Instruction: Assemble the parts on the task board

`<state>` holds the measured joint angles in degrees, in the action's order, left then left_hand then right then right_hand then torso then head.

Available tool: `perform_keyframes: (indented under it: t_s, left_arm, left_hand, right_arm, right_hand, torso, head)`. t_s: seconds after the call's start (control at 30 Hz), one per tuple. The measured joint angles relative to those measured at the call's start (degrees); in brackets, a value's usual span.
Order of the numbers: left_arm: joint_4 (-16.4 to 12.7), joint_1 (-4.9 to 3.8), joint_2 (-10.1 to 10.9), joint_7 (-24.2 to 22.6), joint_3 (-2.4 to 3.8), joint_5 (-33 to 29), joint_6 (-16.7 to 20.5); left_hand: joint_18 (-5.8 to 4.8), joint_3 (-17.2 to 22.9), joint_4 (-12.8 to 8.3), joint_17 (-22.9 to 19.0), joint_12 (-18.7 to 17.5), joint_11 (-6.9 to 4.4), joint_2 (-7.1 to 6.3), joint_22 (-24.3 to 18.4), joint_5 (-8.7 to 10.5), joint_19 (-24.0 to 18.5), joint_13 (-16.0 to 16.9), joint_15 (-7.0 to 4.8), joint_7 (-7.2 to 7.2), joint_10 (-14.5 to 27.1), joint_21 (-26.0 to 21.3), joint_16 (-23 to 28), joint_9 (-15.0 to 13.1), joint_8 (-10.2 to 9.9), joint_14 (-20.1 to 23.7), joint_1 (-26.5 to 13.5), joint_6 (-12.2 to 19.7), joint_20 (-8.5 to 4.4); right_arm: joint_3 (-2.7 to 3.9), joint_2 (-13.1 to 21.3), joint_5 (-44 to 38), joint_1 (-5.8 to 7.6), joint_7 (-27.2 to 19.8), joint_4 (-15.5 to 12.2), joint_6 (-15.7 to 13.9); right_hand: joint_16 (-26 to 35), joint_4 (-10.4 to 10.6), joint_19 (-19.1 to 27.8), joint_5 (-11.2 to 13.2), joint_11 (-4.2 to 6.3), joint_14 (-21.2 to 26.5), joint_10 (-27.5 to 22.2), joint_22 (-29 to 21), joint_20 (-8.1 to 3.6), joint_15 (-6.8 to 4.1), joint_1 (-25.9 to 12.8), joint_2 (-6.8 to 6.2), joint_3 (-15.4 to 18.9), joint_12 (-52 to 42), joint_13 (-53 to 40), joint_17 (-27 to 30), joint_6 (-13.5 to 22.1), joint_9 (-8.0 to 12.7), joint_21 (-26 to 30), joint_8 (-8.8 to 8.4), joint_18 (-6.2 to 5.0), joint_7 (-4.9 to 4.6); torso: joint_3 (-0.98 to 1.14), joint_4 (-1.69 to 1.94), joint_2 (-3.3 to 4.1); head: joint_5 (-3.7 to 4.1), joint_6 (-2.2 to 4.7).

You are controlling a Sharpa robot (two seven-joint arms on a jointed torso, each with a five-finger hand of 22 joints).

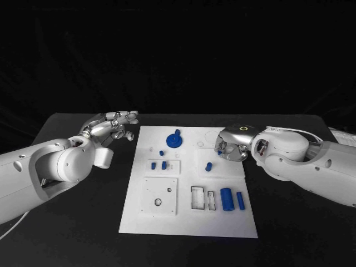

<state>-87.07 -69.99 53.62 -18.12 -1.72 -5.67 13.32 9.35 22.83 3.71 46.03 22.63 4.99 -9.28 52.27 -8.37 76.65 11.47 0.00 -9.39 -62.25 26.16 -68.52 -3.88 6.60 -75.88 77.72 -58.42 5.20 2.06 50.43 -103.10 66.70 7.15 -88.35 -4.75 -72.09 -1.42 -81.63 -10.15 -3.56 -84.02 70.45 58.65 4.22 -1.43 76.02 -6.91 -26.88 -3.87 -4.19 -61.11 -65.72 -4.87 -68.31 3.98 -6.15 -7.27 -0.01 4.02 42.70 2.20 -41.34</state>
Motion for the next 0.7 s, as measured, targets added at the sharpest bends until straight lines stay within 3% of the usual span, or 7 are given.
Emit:
perform_keyframes:
  t_s: [0.27,0.7]
  left_arm:
    - [-0.13,0.0,0.01,0.06,0.0,0.07,0.0]
    - [-0.22,0.0,0.09,0.16,0.0,0.21,0.03]
  left_hand:
    - [0.0,0.0,0.0,0.0,0.34,0.01,0.0,0.0,0.0,0.0,0.0,0.0,0.0,0.01,0.0,0.0,0.0,0.0,0.0,0.0,0.0,0.0]
    - [0.0,0.3,-0.3,-0.12,0.67,0.13,0.3,-0.1,0.0,-0.14,0.16,0.21,-0.41,0.54,-0.33,0.0,0.0,0.0,0.21,0.3,0.41,0.14]
  right_arm:
    - [0.05,-0.27,-0.91,-0.1,0.66,-0.03,-0.02]
    - [-0.08,-0.02,-2.73,-0.6,2.25,-1.06,-1.36]
  right_hand:
    - [-1.7,-0.34,-0.2,2.64,0.6,0.0,2.05,2.37,-0.19,0.0,0.91,0.9,-1.69,0.0,-0.44,-2.15,-1.72,-0.45,-1.99,0.58,0.0,0.63]
    - [-1.7,-0.48,-0.24,3.1,0.67,0.0,2.58,2.56,-0.23,0.0,1.06,1.37,-1.84,-0.23,-0.63,-2.17,-2.21,-0.77,-2.03,0.86,-0.01,0.71]
  torso:
    - [0.0,-0.02,-0.01]
    - [-0.04,-0.01,-0.05]
  head:
    - [0.01,-0.13]
    - [-0.01,-0.24]
